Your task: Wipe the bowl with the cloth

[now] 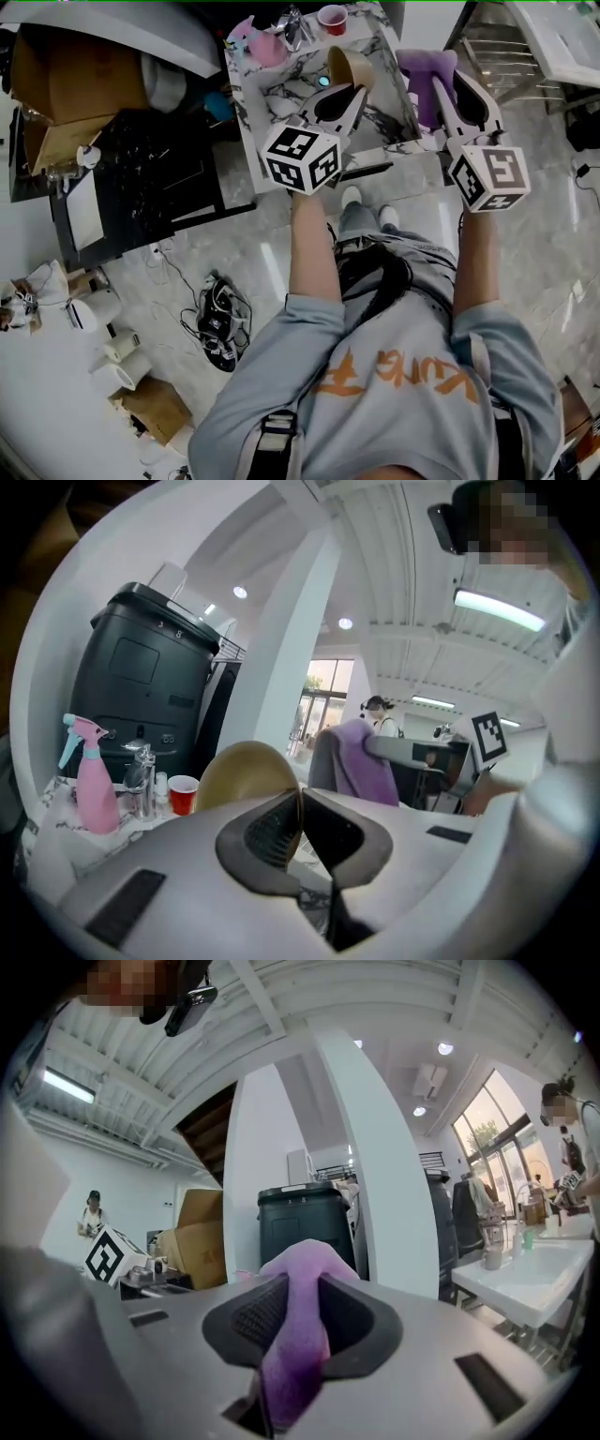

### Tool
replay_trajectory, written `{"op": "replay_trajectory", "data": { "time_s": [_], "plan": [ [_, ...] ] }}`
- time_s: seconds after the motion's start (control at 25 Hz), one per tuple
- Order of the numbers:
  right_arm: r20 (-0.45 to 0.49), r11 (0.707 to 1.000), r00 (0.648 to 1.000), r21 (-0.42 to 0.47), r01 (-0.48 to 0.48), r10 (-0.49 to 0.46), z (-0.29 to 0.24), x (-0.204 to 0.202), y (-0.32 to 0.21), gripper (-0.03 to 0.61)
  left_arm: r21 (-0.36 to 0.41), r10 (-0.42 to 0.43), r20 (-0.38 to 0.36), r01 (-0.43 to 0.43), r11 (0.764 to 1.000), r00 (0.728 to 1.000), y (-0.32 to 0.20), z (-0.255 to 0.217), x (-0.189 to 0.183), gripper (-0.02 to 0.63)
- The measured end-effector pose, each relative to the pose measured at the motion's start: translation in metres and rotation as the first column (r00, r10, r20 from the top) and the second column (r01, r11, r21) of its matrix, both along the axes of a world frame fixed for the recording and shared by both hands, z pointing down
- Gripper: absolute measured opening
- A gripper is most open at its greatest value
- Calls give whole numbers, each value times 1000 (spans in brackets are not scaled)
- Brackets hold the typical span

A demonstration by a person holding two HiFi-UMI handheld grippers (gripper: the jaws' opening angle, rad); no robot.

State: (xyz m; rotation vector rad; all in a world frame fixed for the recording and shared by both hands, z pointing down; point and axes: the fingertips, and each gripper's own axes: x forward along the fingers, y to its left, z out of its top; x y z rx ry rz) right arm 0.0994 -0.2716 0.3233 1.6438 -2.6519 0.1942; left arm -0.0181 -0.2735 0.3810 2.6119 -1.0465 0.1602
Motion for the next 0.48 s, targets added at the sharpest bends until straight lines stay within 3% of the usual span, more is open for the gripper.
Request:
{"op": "replay_trajectory", "data": {
  "time_s": [0.16, 0.48],
  "plan": [
    [-32, 994, 997, 73, 76, -74, -23, -4, 15, 104, 32, 19, -81, -16, 999, 997, 22, -20, 14, 34],
    [-92, 938, 954, 181, 297, -284, -49, -54, 48, 104, 81, 97, -53, -93, 992, 994, 55, -46, 30, 34]
  ]
}}
